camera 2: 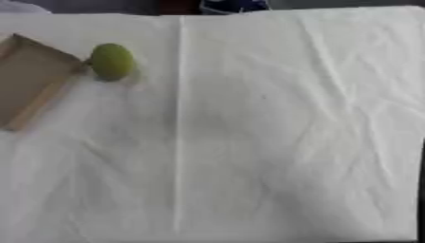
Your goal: Pick up objects on the table and place them in the box.
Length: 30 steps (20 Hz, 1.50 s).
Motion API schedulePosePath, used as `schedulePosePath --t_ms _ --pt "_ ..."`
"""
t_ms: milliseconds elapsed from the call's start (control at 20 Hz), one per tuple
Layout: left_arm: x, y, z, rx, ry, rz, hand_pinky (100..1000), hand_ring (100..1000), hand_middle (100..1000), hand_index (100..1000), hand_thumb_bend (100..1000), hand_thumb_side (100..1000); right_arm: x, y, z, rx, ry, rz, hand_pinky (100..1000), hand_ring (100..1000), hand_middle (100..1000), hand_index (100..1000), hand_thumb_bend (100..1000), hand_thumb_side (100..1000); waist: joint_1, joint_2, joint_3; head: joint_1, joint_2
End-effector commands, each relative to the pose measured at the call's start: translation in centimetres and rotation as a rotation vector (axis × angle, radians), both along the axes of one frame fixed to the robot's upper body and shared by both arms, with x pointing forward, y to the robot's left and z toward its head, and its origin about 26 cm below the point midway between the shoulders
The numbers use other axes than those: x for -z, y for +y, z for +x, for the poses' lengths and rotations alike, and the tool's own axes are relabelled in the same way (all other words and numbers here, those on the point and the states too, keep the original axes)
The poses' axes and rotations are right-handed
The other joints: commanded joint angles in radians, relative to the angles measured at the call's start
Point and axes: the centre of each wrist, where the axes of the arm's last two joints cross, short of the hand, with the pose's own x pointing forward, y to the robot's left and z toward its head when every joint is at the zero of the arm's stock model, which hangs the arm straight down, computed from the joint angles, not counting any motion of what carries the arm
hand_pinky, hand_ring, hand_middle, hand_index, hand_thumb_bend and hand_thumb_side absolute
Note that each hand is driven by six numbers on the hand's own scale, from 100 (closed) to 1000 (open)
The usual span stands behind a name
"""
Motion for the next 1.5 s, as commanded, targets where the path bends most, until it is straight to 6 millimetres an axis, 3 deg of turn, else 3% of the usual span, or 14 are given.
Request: schedulePosePath --t_ms 50,100,700,1150,1500 --pt "-1.2 0.0 0.2 -0.034 0.025 0.078 620 719 725 845 159 100 -0.6 -0.1 -0.2 0.002 -0.02 -0.01 726 724 611 741 100 439 0.0 -0.022 0.0 0.006 -0.006" --pt "-1.1 -0.1 0.4 -0.04 0.036 0.095 621 720 726 846 133 100 -0.6 -0.1 -0.2 0.002 -0.02 -0.01 726 724 611 741 100 439 0.0 -0.021 0.0 0.006 -0.007" --pt "1.4 -1.8 3.0 -0.067 0.164 0.275 656 751 751 898 229 100 -0.5 0.0 -0.2 -0.006 -0.014 -0.009 726 724 611 741 100 441 0.003 -0.025 -0.003 0.011 -0.006" --pt "3.2 -4.2 4.6 -0.025 0.231 0.411 707 791 786 929 316 100 -0.4 0.2 -0.2 -0.014 -0.014 -0.008 726 724 611 741 100 441 0.005 -0.029 -0.003 0.024 -0.005" --pt "4.1 -6.1 5.3 0.002 0.288 0.47 727 811 808 951 325 100 -0.4 0.4 -0.2 -0.021 -0.014 -0.008 726 723 611 741 100 439 0.002 -0.034 -0.004 0.038 -0.008"
